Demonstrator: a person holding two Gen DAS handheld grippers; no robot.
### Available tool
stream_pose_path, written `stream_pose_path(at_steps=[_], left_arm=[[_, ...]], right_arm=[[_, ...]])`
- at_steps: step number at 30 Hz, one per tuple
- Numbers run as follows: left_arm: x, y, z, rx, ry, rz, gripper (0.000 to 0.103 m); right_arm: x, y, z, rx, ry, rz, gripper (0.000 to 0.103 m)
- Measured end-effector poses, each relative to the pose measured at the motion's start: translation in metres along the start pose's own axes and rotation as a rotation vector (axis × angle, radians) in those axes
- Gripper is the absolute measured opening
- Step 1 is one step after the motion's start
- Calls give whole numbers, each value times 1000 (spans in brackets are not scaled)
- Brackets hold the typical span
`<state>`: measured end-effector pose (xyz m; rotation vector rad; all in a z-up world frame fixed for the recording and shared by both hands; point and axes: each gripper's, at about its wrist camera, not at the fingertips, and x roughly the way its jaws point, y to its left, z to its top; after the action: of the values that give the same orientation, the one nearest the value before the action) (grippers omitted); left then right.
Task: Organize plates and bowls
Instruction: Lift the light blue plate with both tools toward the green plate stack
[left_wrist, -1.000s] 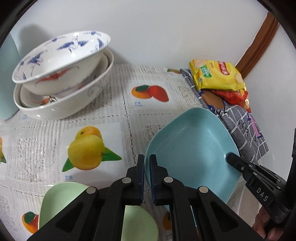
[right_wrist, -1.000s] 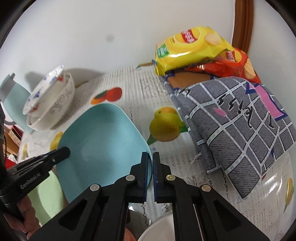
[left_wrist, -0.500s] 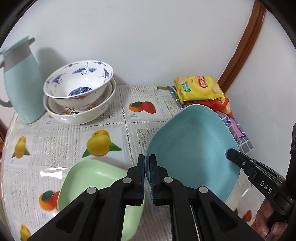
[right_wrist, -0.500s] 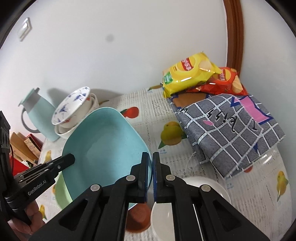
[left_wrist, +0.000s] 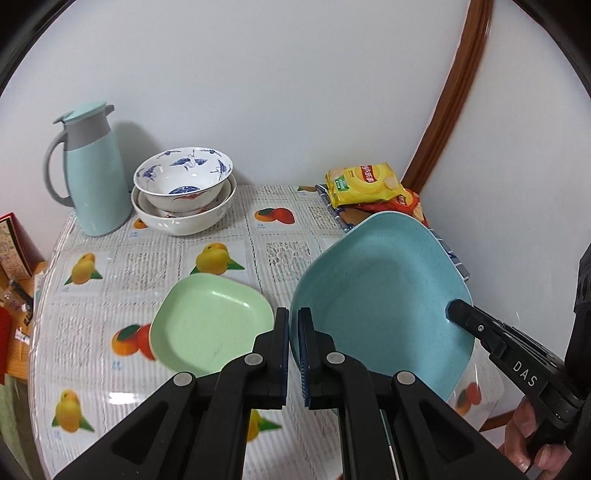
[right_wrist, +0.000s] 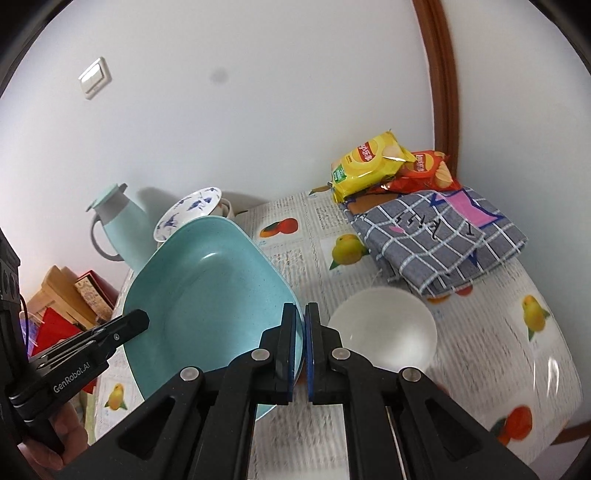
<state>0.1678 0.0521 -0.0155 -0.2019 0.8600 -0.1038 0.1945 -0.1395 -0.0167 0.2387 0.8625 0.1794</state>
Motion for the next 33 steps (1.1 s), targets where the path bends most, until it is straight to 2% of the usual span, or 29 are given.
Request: stream_pose_path(at_steps=[11,21,33], left_arm=[[-37,4,-30,0,-16,10,6],[-49,13,-41,-1,-16,21,6],[-46,21,-44,16,-2,26,6]], right_arm=[[-38,8,-38,14,-27,23,5],[-44,16,-55,22,-28,44,6],[-38,21,-63,35,-30,48,6]])
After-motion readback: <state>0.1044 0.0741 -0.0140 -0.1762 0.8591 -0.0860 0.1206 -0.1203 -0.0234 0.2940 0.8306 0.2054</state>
